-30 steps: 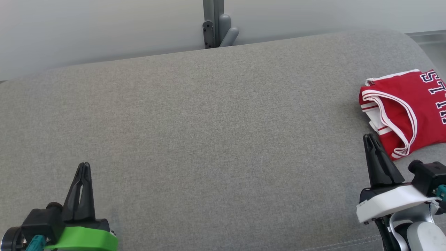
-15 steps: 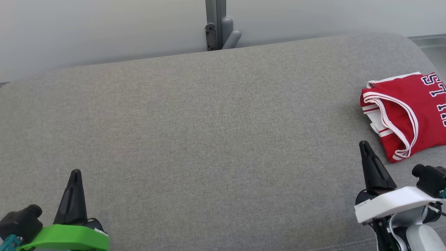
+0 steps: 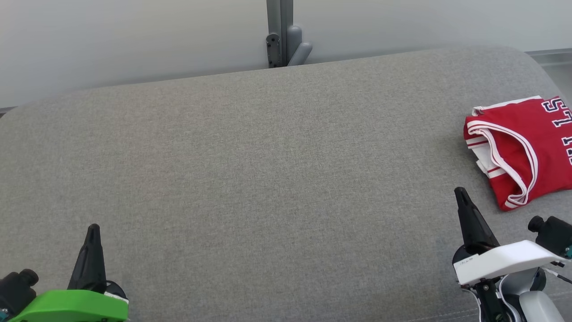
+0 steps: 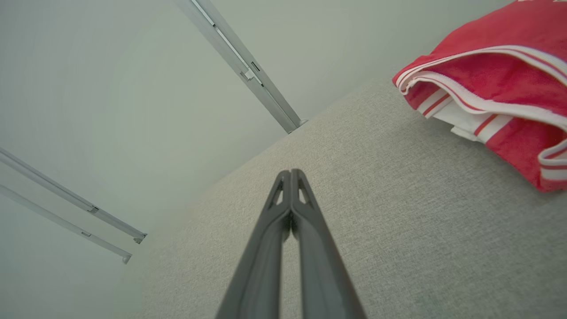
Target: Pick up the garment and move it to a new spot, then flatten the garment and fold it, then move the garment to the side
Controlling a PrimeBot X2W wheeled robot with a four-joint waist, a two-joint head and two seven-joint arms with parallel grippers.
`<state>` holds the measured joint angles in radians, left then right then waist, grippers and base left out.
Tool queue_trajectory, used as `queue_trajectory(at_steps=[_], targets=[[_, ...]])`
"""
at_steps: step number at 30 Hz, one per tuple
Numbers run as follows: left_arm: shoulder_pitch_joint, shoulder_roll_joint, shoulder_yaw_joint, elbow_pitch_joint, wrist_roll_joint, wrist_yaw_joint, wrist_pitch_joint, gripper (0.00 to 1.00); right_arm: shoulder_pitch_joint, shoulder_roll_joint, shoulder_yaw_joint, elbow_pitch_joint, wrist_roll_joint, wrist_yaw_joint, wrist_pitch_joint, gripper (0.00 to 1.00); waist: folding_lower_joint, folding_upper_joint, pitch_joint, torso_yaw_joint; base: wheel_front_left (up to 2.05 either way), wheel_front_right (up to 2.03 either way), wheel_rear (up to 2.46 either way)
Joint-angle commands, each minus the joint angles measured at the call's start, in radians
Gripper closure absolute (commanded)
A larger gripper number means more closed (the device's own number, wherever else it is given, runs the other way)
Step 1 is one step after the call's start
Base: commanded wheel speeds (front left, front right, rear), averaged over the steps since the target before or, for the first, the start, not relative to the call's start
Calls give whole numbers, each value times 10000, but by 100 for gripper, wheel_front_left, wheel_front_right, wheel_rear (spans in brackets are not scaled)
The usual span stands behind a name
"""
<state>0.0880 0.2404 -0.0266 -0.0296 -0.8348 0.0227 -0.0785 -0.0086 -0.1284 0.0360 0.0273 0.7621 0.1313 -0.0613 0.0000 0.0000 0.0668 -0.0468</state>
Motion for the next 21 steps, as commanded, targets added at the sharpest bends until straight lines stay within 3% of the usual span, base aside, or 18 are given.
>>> queue_trajectory(at_steps=[1,21], targets=[[23,35,168,-82,-377,-103,81,100,-192,-13,-1,-60,369,-1,53,100,0,0,-10,8,0,0,0],[69,-462,905,180,-2733,-533,785,100,-221,199,123,343,2808,-1,262,100,0,0,-142,107,0,0,0]])
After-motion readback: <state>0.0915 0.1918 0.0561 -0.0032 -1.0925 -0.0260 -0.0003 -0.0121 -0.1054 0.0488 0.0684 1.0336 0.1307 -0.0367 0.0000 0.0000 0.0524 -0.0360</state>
